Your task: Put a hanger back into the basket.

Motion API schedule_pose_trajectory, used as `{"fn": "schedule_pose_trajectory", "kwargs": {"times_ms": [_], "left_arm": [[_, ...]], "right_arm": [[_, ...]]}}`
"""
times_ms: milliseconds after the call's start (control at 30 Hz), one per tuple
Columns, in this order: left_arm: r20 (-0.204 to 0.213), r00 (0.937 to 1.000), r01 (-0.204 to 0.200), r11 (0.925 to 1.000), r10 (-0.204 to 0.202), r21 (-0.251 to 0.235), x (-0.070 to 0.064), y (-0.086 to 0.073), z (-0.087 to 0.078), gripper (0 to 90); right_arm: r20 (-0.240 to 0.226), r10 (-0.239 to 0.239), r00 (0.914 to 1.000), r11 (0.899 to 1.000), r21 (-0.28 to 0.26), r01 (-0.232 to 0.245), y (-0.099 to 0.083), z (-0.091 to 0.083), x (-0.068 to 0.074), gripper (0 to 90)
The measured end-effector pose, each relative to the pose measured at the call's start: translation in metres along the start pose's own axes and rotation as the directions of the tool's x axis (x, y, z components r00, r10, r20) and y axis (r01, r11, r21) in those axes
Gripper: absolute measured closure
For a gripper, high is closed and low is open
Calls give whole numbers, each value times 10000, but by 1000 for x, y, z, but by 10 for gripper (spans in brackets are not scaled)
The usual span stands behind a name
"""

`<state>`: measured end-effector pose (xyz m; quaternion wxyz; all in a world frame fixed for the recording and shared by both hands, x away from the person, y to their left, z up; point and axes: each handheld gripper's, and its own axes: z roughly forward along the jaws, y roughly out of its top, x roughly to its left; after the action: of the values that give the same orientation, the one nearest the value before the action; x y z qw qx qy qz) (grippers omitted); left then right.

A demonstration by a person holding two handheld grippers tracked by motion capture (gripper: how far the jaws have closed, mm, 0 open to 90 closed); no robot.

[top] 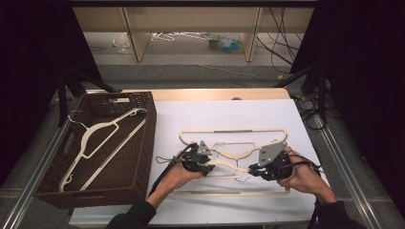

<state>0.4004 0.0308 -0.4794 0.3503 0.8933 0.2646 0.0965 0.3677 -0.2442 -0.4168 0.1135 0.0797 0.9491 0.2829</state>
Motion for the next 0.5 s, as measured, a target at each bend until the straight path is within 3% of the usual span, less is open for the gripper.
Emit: {"fn": "schedule_pose_trajectory", "kwargs": {"times_ms": [33, 267, 300, 333, 500], "left_arm": [[13, 9998, -214, 9997, 214, 99, 1, 1, -4, 683], [190, 9991, -363, 9991, 367, -231, -2, 6, -15, 700], [288, 9973, -670, 9975, 676, -231, -2, 8, -20, 704], [328, 9979, -544, 9978, 557, -386, -4, 9, -23, 707], [558, 9943, -883, 9946, 913, -542, -8, 13, -34, 722]], "right_arm": [[-35, -31, 10000, 10000, -30, 31, 0, -1, 0, 792], [88, -95, 9999, 10000, -24, 95, -2, -4, -1, 793], [134, -81, 9999, 9999, 72, 80, -4, -5, -1, 793], [173, -93, 9998, 9999, 90, 91, -5, -5, -2, 792], [178, -5, 9998, 10000, 11, 4, -10, -7, -3, 773]]}}
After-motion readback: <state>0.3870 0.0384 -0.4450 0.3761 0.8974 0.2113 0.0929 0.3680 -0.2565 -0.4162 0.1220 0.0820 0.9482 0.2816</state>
